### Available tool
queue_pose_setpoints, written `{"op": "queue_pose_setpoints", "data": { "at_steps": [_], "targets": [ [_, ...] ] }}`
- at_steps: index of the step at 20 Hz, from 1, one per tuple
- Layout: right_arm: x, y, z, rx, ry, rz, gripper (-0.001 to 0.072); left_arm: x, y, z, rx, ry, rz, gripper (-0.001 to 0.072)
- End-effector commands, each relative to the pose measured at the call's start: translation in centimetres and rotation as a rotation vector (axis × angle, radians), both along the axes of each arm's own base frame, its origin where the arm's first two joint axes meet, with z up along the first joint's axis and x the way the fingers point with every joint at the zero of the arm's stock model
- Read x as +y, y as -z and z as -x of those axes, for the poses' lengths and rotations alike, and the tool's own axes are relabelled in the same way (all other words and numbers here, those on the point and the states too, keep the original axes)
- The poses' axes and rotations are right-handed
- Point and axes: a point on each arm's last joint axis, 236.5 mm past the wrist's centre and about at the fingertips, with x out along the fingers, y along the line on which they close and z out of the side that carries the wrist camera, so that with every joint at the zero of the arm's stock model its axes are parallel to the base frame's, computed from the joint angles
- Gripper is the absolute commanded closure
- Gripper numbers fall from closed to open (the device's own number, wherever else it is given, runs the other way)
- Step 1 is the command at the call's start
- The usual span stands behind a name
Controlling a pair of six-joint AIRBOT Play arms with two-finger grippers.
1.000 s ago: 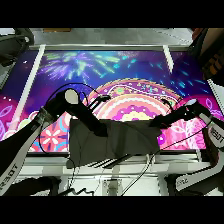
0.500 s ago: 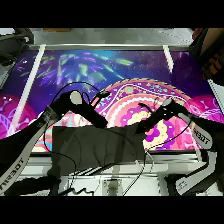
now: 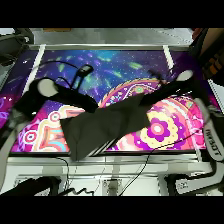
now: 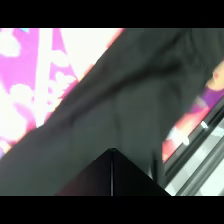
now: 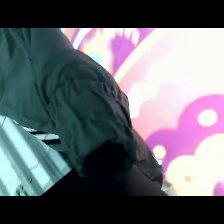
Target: Fold the clothes and pants, and hang the long-sleeved shirts on hangers.
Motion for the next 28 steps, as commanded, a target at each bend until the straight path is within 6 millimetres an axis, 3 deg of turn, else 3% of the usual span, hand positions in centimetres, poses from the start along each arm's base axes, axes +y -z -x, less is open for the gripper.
{"op": "queue_pose_setpoints", "data": {
  "at_steps": [1,4,8,10,14,17,21,24,28],
  "targets": [
    [-8.3,-7.6,-2.4,-0.157,0.255,0.118,0.069,1.4,-6.2,1.5,-0.15,-0.018,0.055,0.0701],
    [-17.6,-10.4,-0.4,-0.18,0.505,0.285,0.069,2.0,-9.3,3.0,-0.225,-0.018,0.085,0.0701],
    [-29.9,-12.2,6.3,-0.083,0.898,0.497,0.069,2.8,-10.3,3.5,-0.268,-0.025,0.07,0.0701],
    [-34.6,-13.2,10.5,-0.02,1.115,0.553,0.0689,3.0,-10.0,3.3,-0.269,-0.027,0.052,0.0701],
    [-41.1,-15.4,18.8,0.062,1.53,0.606,0.069,3.0,-9.9,3.3,-0.269,-0.027,0.051,0.0701],
    [-44.0,-16.9,26.2,0.117,1.741,0.718,0.069,3.1,-9.8,3.4,-0.265,-0.025,0.046,0.0701],
    [-44.8,-19.7,34.3,0.139,2.023,0.803,0.069,3.1,-9.8,3.4,-0.266,-0.026,0.046,0.0701],
    [-44.4,-20.6,36.9,0.141,2.158,0.791,0.069,3.1,-9.8,3.4,-0.265,-0.025,0.046,0.0701],
    [-44.6,-21.0,37.0,0.115,2.171,0.795,0.0662,3.1,-9.8,3.4,-0.266,-0.025,0.046,0.0701]
  ]
}}
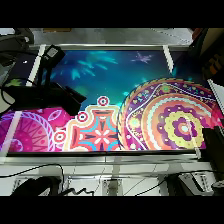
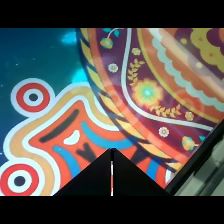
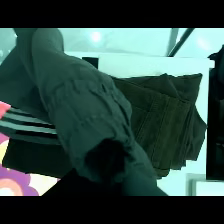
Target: Fold the clothes and pants, and hang the long-sleeved shirts on hangers.
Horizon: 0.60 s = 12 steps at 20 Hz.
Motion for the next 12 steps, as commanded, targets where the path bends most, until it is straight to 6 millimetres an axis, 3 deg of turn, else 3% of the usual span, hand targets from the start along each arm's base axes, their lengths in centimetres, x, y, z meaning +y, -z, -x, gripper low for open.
{"op": "queue_pose_setpoints", "data": {
  "at_steps": [1,6,9,12],
  "targets": [
    [-0.3,-0.7,0.8,-0.019,0.039,0.038,0.0601,0.0,0.0,0.0,-0.002,-0.001,0.0,0.0701],
    [0.6,-0.2,-1.0,-0.074,-0.01,-0.008,0.0564,0.0,-0.2,-0.2,-0.009,-0.005,0.004,0.0701],
    [2.8,1.1,-2.1,-0.118,-0.022,-0.119,0.0565,-0.1,-0.5,-0.6,-0.027,-0.014,0.016,0.0701],
    [5.0,2.0,-3.0,-0.237,0.107,-0.237,0.0568,-0.1,-0.8,-0.9,-0.039,-0.02,0.023,0.0701]
  ]
}}
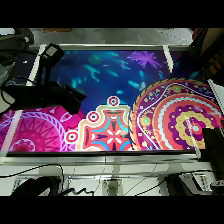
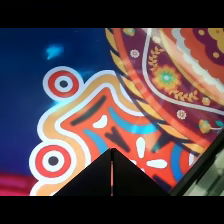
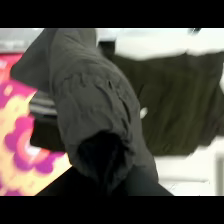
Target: Fold the clothes and pants, and hang the long-sleeved shirts on hangers.
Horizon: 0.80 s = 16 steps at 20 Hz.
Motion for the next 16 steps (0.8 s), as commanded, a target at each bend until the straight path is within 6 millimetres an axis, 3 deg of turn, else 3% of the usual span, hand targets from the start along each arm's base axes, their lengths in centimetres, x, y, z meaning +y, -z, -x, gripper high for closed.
{"op": "queue_pose_setpoints", "data": {
  "at_steps": [1,4,5,7,13,16],
  "targets": [
    [2.7,1.0,-1.3,-0.133,0.136,-0.149,0.0568,0.0,-0.3,-0.3,-0.015,-0.008,0.009,0.0701],
    [2.8,0.8,-1.2,-0.175,0.226,-0.153,0.0556,0.0,-0.3,-0.3,-0.014,-0.008,0.009,0.0701],
    [2.7,0.8,-0.9,-0.178,0.26,-0.154,0.0451,0.0,-0.3,-0.3,-0.015,-0.008,0.008,0.0701],
    [2.6,0.8,-0.6,-0.184,0.302,-0.154,0.0032,0.0,-0.3,-0.3,-0.014,-0.008,0.009,0.07],
    [0.3,-0.5,-1.3,-0.213,0.249,-0.039,0.0084,0.0,-0.3,-0.3,-0.014,-0.008,0.008,0.07],
    [-1.6,-3.0,-5.4,-0.291,0.014,0.093,0.0424,0.0,-0.4,-0.4,-0.018,-0.01,0.01,0.0701]
  ]
}}
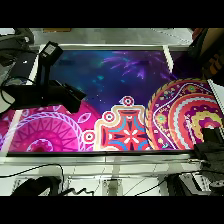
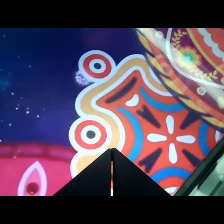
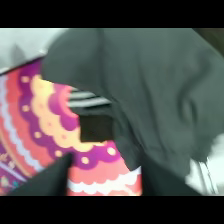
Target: Fold the clothes and pants, and hang the long-sleeved shirts on hangers.
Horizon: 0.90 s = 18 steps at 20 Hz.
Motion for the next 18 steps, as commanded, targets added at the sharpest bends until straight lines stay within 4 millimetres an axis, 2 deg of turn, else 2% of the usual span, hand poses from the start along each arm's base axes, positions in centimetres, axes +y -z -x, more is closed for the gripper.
{"op": "queue_pose_setpoints", "data": {
  "at_steps": [1,2,3,4,6,8,9,10,12,14,16,18],
  "targets": [
    [-1.6,-3.0,-5.6,-0.1,-0.251,0.184,0.0491,0.1,-0.3,-0.4,-0.017,-0.011,0.004,0.0701],
    [-1.0,-3.7,-8.4,-0.149,-0.364,0.215,0.0569,0.5,-0.5,-1.1,-0.048,-0.03,-0.005,0.07],
    [0.1,-4.1,-11.2,-0.195,-0.468,0.226,0.0685,1.2,-0.9,-2.2,-0.096,-0.062,-0.025,0.0701],
    [1.9,-4.4,-14.2,-0.241,-0.582,0.224,0.0689,2.1,-1.4,-3.4,-0.148,-0.098,-0.047,0.0701],
    [7.0,-4.0,-19.9,-0.265,-0.844,0.22,0.0689,4.7,-2.8,-6.0,-0.215,-0.234,-0.034,0.0701],
    [13.4,-3.1,-24.4,-0.236,-1.142,0.264,0.0689,8.7,-3.6,-8.1,-0.238,-0.383,-0.021,0.0701],
    [16.7,-2.5,-25.9,-0.211,-1.279,0.286,0.0689,10.8,-3.7,-8.9,-0.239,-0.449,-0.023,0.0701],
    [20.2,-1.8,-27.1,-0.174,-1.41,0.313,0.0689,13.2,-3.6,-9.4,-0.231,-0.516,-0.022,0.0701],
    [26.3,-0.6,-28.2,-0.092,-1.617,0.376,0.069,17.0,-3.4,-10.0,-0.219,-0.613,-0.03,0.0701],
    [31.6,0.4,-28.4,-0.031,-1.782,0.428,0.0689,19.6,-3.4,-10.2,-0.216,-0.675,-0.038,0.0701],
    [35.2,1.7,-28.4,0.037,-1.912,0.483,0.0689,20.5,-3.4,-10.2,-0.216,-0.695,-0.04,0.0701],
    [36.7,3.5,-28.8,0.115,-1.979,0.501,0.0689,20.4,-3.4,-10.2,-0.217,-0.694,-0.04,0.0701]
  ]
}}
